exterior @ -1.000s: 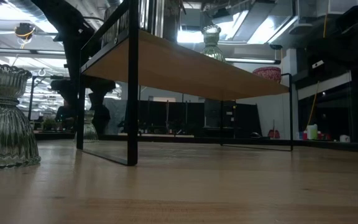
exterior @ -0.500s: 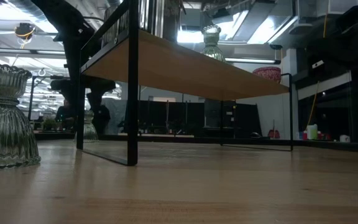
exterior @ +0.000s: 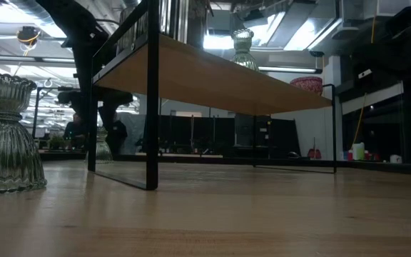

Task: Pick & Place candle stick holders
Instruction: Put the top transparent candle holder on the shelf

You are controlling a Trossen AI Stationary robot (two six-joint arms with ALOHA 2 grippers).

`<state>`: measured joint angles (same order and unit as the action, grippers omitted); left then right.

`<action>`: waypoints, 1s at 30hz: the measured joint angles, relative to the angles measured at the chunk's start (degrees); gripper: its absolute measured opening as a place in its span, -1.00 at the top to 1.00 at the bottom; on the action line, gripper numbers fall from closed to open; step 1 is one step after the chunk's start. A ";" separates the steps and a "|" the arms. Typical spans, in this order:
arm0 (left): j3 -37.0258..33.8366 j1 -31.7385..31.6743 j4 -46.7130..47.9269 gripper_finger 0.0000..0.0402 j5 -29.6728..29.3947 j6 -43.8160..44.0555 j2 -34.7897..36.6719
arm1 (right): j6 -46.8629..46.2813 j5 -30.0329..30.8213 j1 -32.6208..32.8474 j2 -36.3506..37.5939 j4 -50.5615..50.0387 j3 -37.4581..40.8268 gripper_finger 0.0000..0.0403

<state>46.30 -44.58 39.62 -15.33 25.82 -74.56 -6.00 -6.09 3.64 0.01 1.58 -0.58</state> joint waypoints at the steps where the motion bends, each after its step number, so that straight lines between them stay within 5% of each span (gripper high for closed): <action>1: 0.00 0.01 0.00 -0.20 0.00 0.00 0.00 | 0.00 0.00 0.00 0.00 0.00 0.02 0.95; 17: 0.00 0.02 -0.02 0.06 0.04 0.00 0.00 | 0.00 0.00 0.00 0.00 0.00 0.01 0.95; 30: 0.00 0.00 -0.02 0.08 0.26 0.00 0.00 | 0.00 0.00 -0.02 0.00 0.00 0.00 0.95</action>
<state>46.30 -44.58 39.59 -15.07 25.82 -74.56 -6.00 -6.09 3.62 0.01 1.58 -0.58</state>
